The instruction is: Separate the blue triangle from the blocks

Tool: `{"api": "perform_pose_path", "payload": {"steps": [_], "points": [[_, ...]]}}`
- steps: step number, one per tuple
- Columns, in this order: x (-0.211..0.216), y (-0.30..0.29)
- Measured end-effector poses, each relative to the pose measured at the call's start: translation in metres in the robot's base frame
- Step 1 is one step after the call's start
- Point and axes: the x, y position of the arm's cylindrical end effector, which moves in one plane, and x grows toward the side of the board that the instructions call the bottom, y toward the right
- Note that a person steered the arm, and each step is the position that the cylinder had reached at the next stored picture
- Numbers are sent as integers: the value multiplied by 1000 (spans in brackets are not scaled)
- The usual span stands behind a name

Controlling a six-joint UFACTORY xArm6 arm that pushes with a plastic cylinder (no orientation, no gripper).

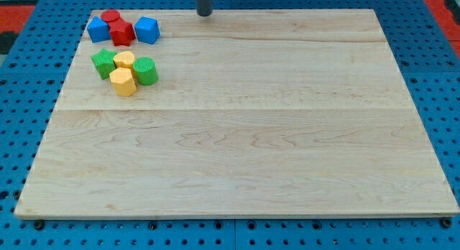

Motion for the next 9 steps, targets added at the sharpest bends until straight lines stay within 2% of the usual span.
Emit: {"api": "perform_pose_path", "payload": {"steps": [4,5,6,9], "points": [[-3,-200],[15,-196],[52,-176],[99,-172]]}}
